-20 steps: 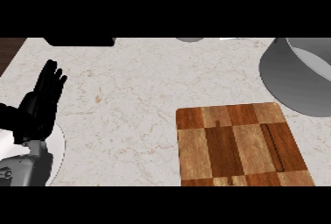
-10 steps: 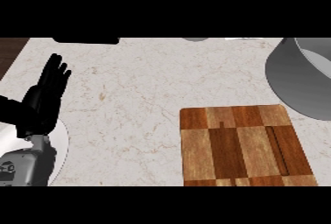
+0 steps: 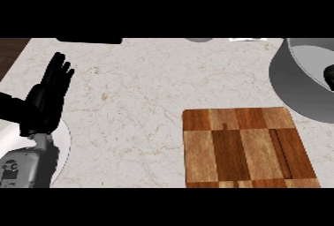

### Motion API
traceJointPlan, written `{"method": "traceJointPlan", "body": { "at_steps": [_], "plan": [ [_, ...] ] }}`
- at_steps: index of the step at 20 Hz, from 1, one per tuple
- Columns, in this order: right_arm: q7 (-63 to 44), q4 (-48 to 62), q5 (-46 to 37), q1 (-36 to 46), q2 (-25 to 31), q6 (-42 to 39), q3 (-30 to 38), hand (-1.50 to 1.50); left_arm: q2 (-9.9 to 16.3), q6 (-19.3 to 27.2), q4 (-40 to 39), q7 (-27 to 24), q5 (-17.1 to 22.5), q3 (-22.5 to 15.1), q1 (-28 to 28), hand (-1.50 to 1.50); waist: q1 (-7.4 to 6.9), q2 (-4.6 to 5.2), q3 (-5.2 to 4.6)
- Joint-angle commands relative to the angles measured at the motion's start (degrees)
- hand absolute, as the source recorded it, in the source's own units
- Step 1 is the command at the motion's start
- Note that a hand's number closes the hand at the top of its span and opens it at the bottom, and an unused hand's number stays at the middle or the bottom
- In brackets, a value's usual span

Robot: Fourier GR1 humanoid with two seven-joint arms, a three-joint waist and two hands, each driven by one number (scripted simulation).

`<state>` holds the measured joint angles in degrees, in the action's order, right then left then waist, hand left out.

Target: Pick the squash from the cutting board and place it in the pot

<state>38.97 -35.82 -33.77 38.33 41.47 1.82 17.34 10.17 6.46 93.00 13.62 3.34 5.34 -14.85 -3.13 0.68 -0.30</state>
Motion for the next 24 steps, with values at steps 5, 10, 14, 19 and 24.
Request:
{"method": "traceJointPlan", "body": {
  "at_steps": [5,10,14,19,24],
  "plan": [
    [1.31,14.65,-1.03,5.59,-2.3,-7.5,-1.17,-1.5,0.12,-0.1,-0.61,0.28,-0.16,-0.12,-2.03,0.0,-1.45,1.1,0.63],
    [6.87,17.41,3.84,6.15,-2.98,-16.16,2.44,-1.5,-0.1,-0.33,-0.43,-0.01,-0.57,-0.8,-0.92,0.0,-1.0,0.94,0.76],
    [6.12,20.4,10.27,9.49,-2.54,-22.5,8.68,-1.5,-1.18,0.55,-1.24,-0.53,-0.86,-0.97,-0.55,0.0,-0.66,0.88,0.73],
    [4.62,24.44,14.17,11.37,3.33,-30.44,12.95,-1.5,-0.88,0.29,-0.92,-1.94,-1.02,-0.82,-0.95,0.0,-0.63,1.15,0.75],
    [4.09,26.35,15.72,10.56,8.33,-35.56,14.54,-1.5,-0.35,-0.36,-1.16,-1.03,0.26,0.33,-0.28,0.0,-0.74,1.22,0.79]
  ]
}}
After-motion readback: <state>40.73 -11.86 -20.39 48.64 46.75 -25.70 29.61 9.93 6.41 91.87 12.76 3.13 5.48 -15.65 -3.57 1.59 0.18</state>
